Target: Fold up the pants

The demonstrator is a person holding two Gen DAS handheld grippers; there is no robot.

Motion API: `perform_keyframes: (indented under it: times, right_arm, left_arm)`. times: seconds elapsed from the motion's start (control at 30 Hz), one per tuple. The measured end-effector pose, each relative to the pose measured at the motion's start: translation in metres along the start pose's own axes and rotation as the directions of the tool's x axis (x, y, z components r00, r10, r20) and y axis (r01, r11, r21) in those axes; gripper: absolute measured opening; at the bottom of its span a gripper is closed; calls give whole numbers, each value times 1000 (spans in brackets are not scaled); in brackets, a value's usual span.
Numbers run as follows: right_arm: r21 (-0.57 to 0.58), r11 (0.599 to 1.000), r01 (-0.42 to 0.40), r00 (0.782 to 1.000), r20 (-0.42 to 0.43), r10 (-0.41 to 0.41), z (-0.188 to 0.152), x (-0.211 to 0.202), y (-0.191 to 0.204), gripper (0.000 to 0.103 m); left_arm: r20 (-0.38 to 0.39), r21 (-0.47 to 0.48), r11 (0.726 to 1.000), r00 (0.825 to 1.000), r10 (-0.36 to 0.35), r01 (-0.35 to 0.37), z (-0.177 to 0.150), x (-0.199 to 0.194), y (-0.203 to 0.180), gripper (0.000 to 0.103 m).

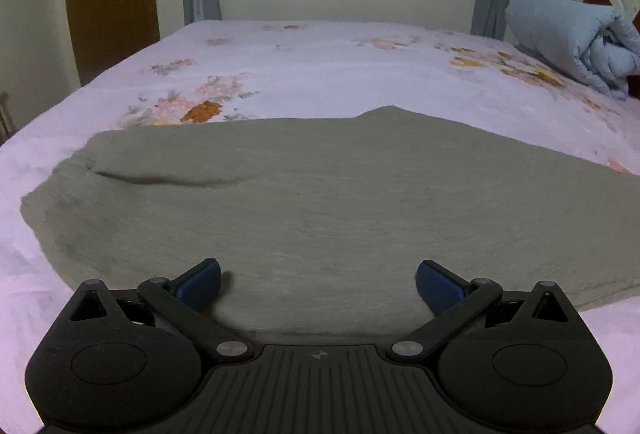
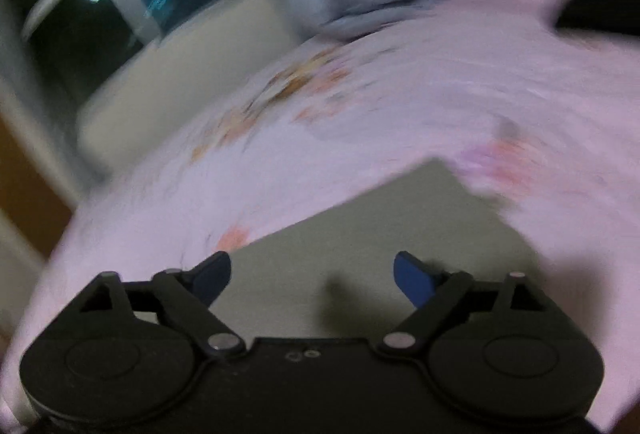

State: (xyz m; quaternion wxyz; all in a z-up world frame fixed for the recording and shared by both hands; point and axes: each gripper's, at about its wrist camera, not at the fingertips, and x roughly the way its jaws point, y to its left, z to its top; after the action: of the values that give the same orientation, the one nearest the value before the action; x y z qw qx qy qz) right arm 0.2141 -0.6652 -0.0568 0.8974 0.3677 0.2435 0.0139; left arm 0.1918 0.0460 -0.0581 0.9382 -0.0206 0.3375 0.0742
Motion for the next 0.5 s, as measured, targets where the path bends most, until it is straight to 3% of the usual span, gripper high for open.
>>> perform_keyframes:
  times: [0.07,0.27,0.4,0.5]
  right_arm:
    - [127,992,20,999,28,-23,0,-15,-33,67]
    - [199,979,38,999,6,-40,-12,-17,-65,64]
    - [221,975,12,1000,12,-15,-14,-20,-68,45]
    - [210,978,11,999,31,-18,-11,-21,-58,38]
  left_arm:
    - [14,8,1000,1000,-18,18,-1,0,-6,103]
    - [1,12,999,999,-46,46,-1,2,-14,103]
    - [6,10,999,999,-43,43,-2,2,-12,103]
    - [4,-6,999,999,-51,51,-3,1,-7,103]
